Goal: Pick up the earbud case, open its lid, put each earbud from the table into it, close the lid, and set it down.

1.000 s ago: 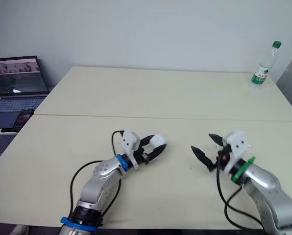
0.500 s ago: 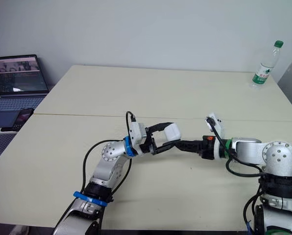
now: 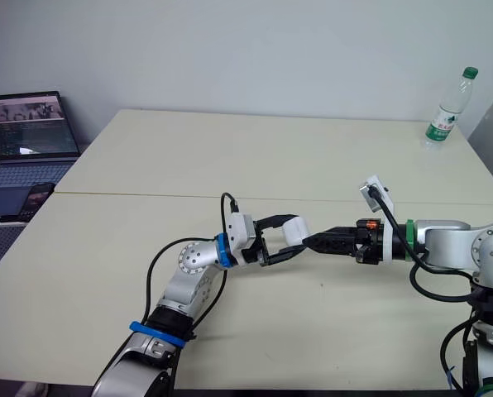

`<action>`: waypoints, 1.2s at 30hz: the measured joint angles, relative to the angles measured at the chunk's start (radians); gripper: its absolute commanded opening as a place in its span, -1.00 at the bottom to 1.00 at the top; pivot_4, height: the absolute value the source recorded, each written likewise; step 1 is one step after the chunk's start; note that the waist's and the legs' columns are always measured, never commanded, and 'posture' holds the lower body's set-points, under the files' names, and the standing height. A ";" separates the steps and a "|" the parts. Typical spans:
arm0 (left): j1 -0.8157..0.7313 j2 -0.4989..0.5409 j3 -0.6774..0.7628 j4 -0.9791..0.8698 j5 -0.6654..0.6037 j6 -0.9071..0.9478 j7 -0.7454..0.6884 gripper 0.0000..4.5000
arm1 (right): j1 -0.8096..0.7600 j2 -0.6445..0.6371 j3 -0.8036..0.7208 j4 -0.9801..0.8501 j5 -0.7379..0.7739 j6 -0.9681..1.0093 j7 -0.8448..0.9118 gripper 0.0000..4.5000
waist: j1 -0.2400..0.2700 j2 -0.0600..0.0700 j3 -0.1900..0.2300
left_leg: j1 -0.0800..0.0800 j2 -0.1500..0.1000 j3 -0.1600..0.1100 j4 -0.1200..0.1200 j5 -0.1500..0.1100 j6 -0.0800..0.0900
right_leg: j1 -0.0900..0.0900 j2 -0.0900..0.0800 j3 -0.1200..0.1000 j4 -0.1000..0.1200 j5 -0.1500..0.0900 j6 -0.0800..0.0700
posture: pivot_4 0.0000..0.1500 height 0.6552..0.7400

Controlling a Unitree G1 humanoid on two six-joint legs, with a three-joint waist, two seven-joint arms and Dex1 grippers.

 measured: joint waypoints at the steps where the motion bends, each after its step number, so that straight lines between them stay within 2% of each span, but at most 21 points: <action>1: 0.001 0.000 0.000 0.000 0.000 0.000 -0.002 0.24 | -0.003 0.001 0.008 0.004 0.001 -0.002 -0.004 1.00 | 0.000 0.000 0.000 | 0.000 0.000 0.000 0.000 0.000 0.000 | 0.000 0.000 0.000 0.000 0.000 0.000 | 1.00 1.00; 10: 0.006 -0.002 -0.016 -0.008 -0.001 -0.001 -0.046 0.24 | -0.046 0.075 0.083 0.126 0.018 0.014 -0.204 1.00 | 0.000 0.000 0.000 | -0.001 0.000 0.000 0.000 0.000 0.000 | -0.001 0.000 0.000 0.000 0.000 0.000 | 1.00 1.00; 17: 0.006 0.001 -0.017 -0.006 0.017 -0.027 -0.039 0.24 | -0.058 0.098 0.126 0.172 0.174 -0.001 -0.364 1.00 | 0.000 0.000 0.000 | -0.001 0.000 0.000 0.000 0.000 0.000 | -0.001 0.000 0.000 0.000 0.000 0.000 | 1.00 1.00; 20: 0.005 -0.001 -0.017 -0.005 0.024 -0.028 -0.022 0.24 | -0.057 0.100 0.159 0.172 0.232 -0.029 -0.425 0.74 | 0.000 0.000 0.000 | -0.001 0.000 0.000 0.000 0.000 0.000 | -0.001 0.000 0.000 0.000 0.000 0.000 | 1.00 1.00; 28: 0.006 -0.001 -0.016 -0.006 0.024 -0.043 -0.007 0.24 | -0.052 0.088 0.219 0.177 0.367 -0.144 -0.551 -0.58 | 0.000 0.000 0.000 | -0.002 0.000 0.000 0.000 0.000 0.000 | -0.001 0.000 0.000 -0.001 0.000 0.000 | 1.00 1.00; 29: 0.006 -0.002 -0.016 -0.008 0.023 -0.046 -0.005 0.24 | -0.052 0.087 0.222 0.178 0.379 -0.154 -0.558 -0.65 | 0.000 0.000 0.000 | -0.002 0.000 0.000 0.000 0.000 0.000 | -0.001 0.000 0.000 -0.001 0.000 0.000 | 1.00 1.00; 36: 0.007 0.001 -0.017 -0.008 0.017 -0.044 -0.006 0.24 | -0.052 0.065 0.259 0.179 0.434 -0.197 -0.589 -0.65 | 0.000 0.000 0.000 | -0.002 0.000 0.000 0.000 0.000 0.000 | -0.001 0.000 0.000 -0.001 0.000 0.000 | 1.00 1.00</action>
